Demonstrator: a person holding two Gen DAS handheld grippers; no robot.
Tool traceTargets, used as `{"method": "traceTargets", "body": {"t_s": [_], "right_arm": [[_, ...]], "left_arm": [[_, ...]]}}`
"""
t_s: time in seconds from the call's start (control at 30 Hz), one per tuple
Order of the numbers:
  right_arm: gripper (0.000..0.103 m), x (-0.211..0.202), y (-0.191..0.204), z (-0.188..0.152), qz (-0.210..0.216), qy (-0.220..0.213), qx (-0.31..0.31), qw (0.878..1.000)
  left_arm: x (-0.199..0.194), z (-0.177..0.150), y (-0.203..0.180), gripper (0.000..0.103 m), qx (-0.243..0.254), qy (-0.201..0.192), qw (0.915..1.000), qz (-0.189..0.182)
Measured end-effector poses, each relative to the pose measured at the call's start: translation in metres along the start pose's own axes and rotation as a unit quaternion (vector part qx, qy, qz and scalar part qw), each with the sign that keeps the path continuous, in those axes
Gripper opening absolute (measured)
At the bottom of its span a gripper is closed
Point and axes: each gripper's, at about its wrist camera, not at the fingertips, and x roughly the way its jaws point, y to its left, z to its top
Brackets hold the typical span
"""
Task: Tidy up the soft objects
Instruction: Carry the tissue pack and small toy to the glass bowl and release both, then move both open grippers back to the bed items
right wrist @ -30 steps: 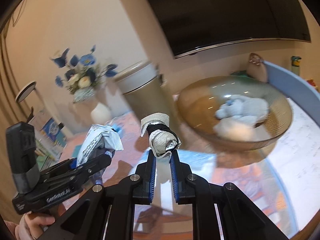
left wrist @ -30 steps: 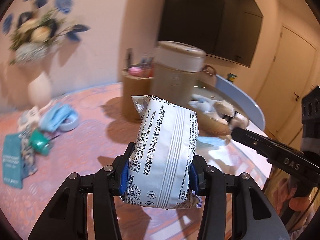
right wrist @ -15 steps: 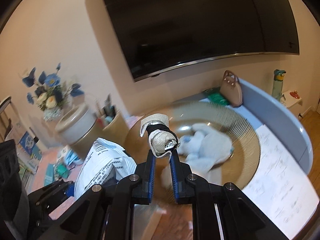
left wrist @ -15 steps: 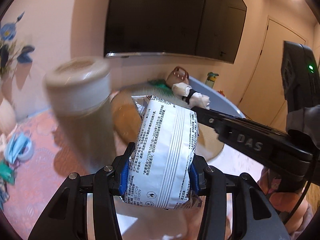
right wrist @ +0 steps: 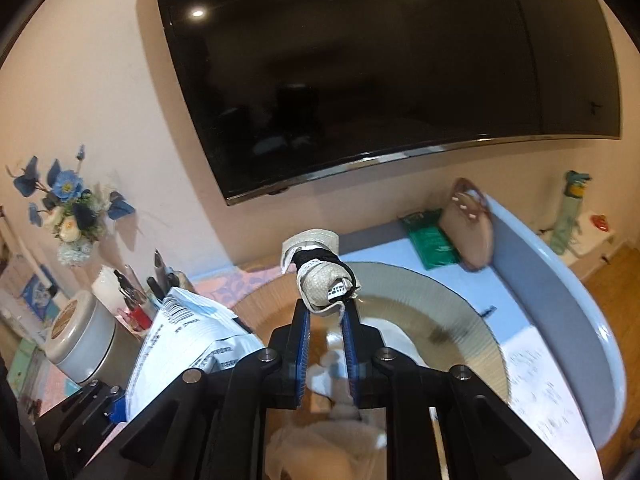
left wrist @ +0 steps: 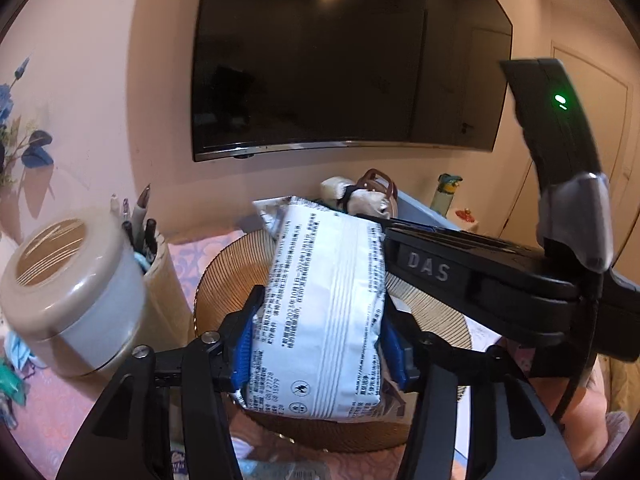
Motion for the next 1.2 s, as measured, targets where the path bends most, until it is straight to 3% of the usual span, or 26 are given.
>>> {"method": "traceTargets", "body": {"t_s": [0.03, 0.07, 0.13, 0.2, 0.67, 1.2], "right_arm": [[0.029, 0.005, -0.002, 0.001, -0.011, 0.011, -0.001, 1.000], [0.051, 0.009, -0.005, 0.002, -0.024, 0.022, -0.001, 0.999], [0.076, 0.010, -0.013, 0.000, -0.044, 0.021, 0.005, 0.999], [0.088, 0.004, -0.021, -0.004, -0.035, 0.007, 0.021, 0.999], [0.089, -0.025, -0.022, -0.019, -0.048, 0.009, 0.049, 0.998], [0.089, -0.070, 0.030, -0.075, -0.062, 0.022, 0.054, 0.996]], "left_arm": [[0.003, 0.000, -0.002, 0.063, 0.007, 0.008, 0.9999, 0.001], [0.008, -0.001, -0.005, 0.068, 0.014, 0.023, 0.9996, 0.002], [0.012, -0.003, -0.011, 0.073, 0.018, 0.037, 0.9991, 0.005], [0.011, -0.006, -0.014, 0.075, 0.022, 0.040, 0.9989, -0.011], [-0.010, -0.014, -0.027, 0.081, 0.041, 0.041, 0.9982, -0.018], [-0.064, -0.048, -0.015, 0.081, 0.079, 0.056, 0.9939, -0.053]]}}
